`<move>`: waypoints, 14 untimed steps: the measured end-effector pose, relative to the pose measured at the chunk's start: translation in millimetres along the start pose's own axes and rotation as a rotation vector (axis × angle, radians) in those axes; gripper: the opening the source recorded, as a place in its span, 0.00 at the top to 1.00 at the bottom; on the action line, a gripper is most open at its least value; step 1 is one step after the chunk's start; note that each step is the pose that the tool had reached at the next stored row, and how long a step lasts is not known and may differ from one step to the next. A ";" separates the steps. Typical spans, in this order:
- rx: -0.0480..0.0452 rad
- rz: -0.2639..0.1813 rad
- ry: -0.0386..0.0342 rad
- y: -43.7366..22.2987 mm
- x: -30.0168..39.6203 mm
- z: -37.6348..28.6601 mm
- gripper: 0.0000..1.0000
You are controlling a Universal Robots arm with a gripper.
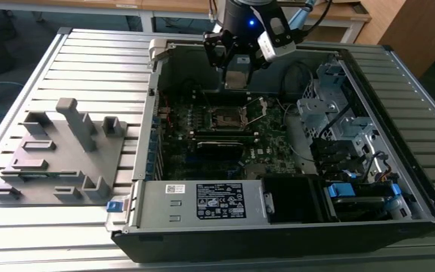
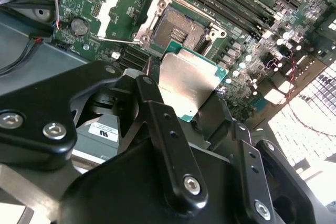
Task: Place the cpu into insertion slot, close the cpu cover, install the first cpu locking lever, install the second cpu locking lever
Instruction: 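Place the cpu into insertion slot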
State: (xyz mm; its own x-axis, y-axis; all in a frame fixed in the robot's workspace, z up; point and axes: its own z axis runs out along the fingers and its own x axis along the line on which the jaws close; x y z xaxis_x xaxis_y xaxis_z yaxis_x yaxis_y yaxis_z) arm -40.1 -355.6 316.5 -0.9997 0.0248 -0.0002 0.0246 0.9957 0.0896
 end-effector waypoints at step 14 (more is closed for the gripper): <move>0.0010 0.000 0.0000 -0.5 0.0 5.8 0.46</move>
State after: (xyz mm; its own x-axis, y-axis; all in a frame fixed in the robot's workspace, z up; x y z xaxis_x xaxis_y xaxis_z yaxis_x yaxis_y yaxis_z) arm -40.1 -355.6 310.7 -0.9997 0.0248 -0.0002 0.0247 0.9958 0.0886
